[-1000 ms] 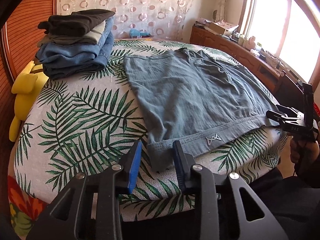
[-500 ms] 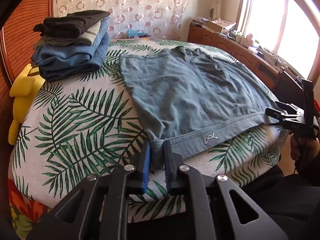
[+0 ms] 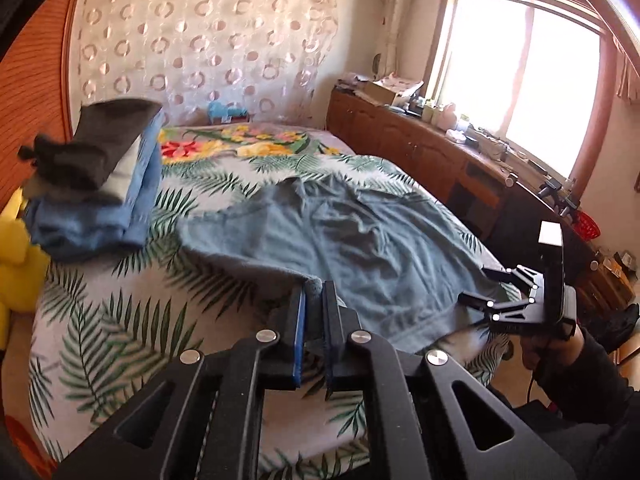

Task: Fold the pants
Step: 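Close the left tool on the leg hem, then lift the leg with the left tool, fold it over the other leg, release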

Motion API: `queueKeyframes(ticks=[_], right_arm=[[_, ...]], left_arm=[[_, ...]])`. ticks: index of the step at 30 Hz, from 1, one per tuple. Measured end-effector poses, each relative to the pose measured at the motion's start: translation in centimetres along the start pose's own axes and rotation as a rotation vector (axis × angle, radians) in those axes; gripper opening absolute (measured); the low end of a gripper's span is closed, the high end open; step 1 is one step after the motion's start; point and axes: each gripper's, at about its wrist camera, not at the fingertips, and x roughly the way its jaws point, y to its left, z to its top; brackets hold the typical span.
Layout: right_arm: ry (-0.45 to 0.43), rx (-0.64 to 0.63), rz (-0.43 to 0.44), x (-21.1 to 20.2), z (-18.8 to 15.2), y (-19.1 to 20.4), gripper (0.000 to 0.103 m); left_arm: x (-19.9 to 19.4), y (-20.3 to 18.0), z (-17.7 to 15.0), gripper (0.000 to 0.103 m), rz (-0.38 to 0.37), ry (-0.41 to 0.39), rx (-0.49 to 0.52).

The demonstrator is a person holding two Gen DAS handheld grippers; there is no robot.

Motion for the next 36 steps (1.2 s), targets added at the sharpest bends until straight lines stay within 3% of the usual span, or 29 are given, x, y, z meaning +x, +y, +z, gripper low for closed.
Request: queueKeyframes(ticks=[18,36], right_arm=[[-0.005,0.007,0.0,-0.1,0.2,-0.4,0.08],[-0.075,0.038,-0.008,-2.8,0.7,-2.1,0.079]], left_arm=[[6.3,-3.7,4.9,0.008,-0.077,0.042,0.087],[7.8,-10.9,7.2,0.008,-0.181,0.041,0.203]])
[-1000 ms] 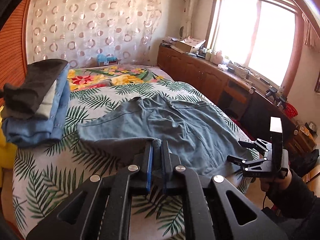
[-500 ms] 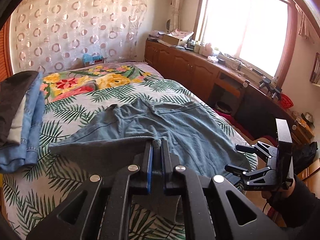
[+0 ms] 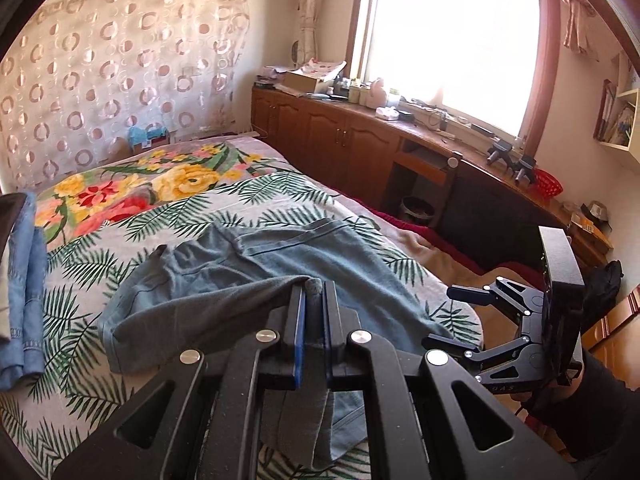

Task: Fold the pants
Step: 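Lift the leg with the left tool, fold it over the other leg, release, then move the right tool to the edge of the folded leg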

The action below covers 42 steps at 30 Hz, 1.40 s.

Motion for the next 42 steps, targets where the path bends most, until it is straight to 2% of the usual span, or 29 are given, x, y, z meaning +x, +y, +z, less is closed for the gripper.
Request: queueKeyframes(ticks=[7,10,13,15,17,19,20,26,32,42], right_arm=[[-0.012,0.015,-0.009,-0.6,-0.1,-0.5,0.079],[-0.011,0.021,-0.012,-0.4,-0.3,-0.6,0.079],[-0.007,0.026,-0.016,-0.3,-0.3,-0.5,0.079],[-0.004,0.03,-0.017,-0.3,-0.3,-0.5,0.079],[-0.003,0.032,-0.017,-0.1,-0.3,-0.5,0.079],[-0.002,0.03,-0.016,0.0,-0.1,-0.4,0.079],[-0.002,0.029,-0.015,0.0,-0.1,-0.4,0.079],[0.0,0.023,-0.002,0.4,0.0,-0.3,0.079],[0.0,0.009,0.024,1.3,0.9,0.0,0.068],[0.007,-0.021,0.063,3.7,2.3,0.6,0.061]], left_arm=[[1.5,-1.1,0.2,0.008,0.001,0.022,0.02],[2.1,-1.2,-0.2,0.009,0.03,0.044,0.029],[2.3,-1.0,-0.7,0.016,0.037,0.065,0.018],[2.1,-0.7,-1.1,0.037,0.049,0.06,0.013],[1.7,-0.4,-1.4,0.049,0.066,0.04,0.013],[1.4,0.1,-1.8,0.064,0.083,0.046,0.004],[1.4,0.5,-2.0,0.08,0.091,0.048,-0.004],[1.2,2.5,-4.2,0.081,0.131,0.064,-0.042],[1.3,3.6,-6.2,0.081,0.168,0.096,-0.063],[1.6,4.6,-8.2,0.081,0.176,0.123,-0.098]])
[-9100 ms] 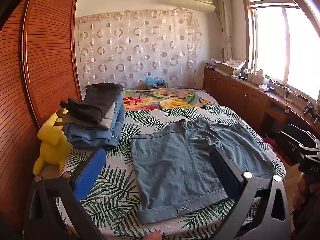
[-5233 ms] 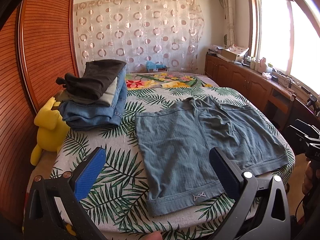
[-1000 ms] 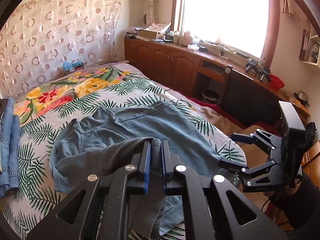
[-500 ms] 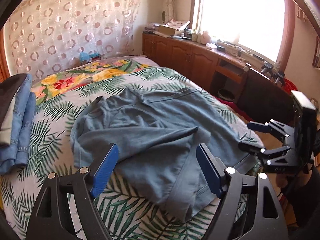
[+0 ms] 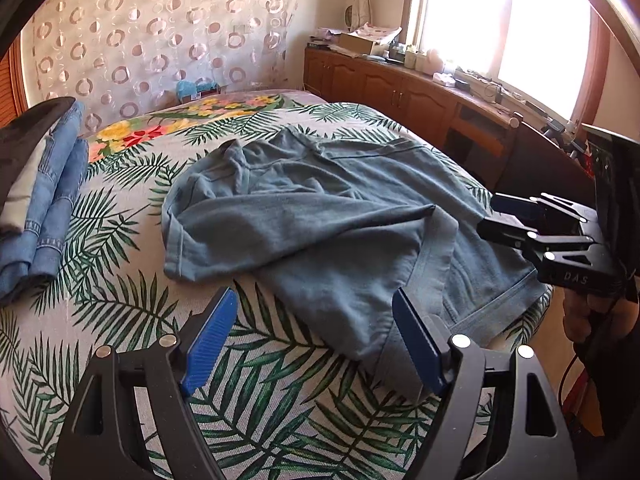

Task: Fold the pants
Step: 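Move the right tool to the edge of the folded leg, then close the right tool on the folded leg edge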

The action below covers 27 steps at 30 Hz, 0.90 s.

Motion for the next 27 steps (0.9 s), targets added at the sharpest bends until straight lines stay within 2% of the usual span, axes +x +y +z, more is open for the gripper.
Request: queueKeyframes(ticks=[8,24,27], right_arm=[[0.046,-0.022,0.022,2.0,0.8,0.2,0.051],[0.129,-0.031,0.041,5.1,2.9,0.6,0.043],[0.147,-0.024,0.05,5.5,2.8,0.7,0.037]], left_arm=[[0.7,0.9,-1.3,0.081,0.007,0.022,-0.027],[1.9,1.6,-2.4,0.081,0.01,0.047,-0.047],[1.9,1.5,-2.5,0.081,0.017,0.041,-0.039]])
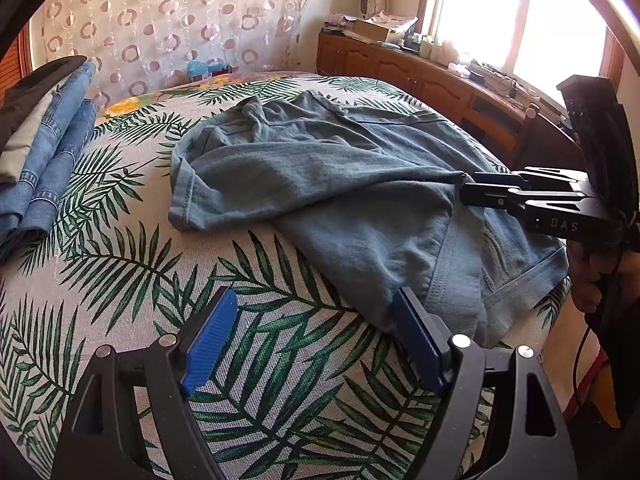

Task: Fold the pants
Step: 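Close the right tool on the folded leg edge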

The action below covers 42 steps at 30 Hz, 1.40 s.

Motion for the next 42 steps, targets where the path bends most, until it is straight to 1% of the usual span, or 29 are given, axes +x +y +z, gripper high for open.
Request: queueKeyframes(ticks=[1,3,5,7,10,16,21,29,42], right_arm=[[0.004,-0.001,0.007,0.1,0.0,0.1,0.032],[0.007,-0.005,0.014,0.2,0.0,0.3,0.026],[0.001,-0.008,0.018,-0.1,0.1,0.4,0.015],[-0.02,-0.007,0.032,-0.8,0.1,0.6,0.01],[-0.07,-0.007,0.037,-2.7,-0.2,1.0,0.008],[-0.175,-0.004,0.033,-7.3,-1.4,2.1,0.007],[-0.221,0.003,0.018,-10.3,-2.7,2.2,0.007],[-0.22,0.018,-0.017,-12.6,-5.0,1.4,0.007],[-0.181,0.045,-0.053,-14.1,-6.9,1.4,0.007]], left_arm=[[0.0,0.0,0.0,0.081,0.001,-0.001,0.001],[0.0,0.0,0.0,0.081,0.001,-0.002,0.001],[-0.1,0.1,0.1,0.081,-0.003,-0.003,-0.007],[-0.3,0.3,0.1,0.081,-0.006,-0.012,-0.019],[-1.1,0.3,0.2,0.081,-0.008,-0.036,-0.03],[-2.8,-0.6,0.8,0.081,-0.019,-0.073,-0.01],[-3.6,-1.7,1.2,0.081,-0.041,-0.086,0.01],[-3.3,-2.9,1.4,0.081,-0.055,-0.075,0.044],[-2.4,-4.1,1.3,0.081,-0.072,-0.051,0.064]])
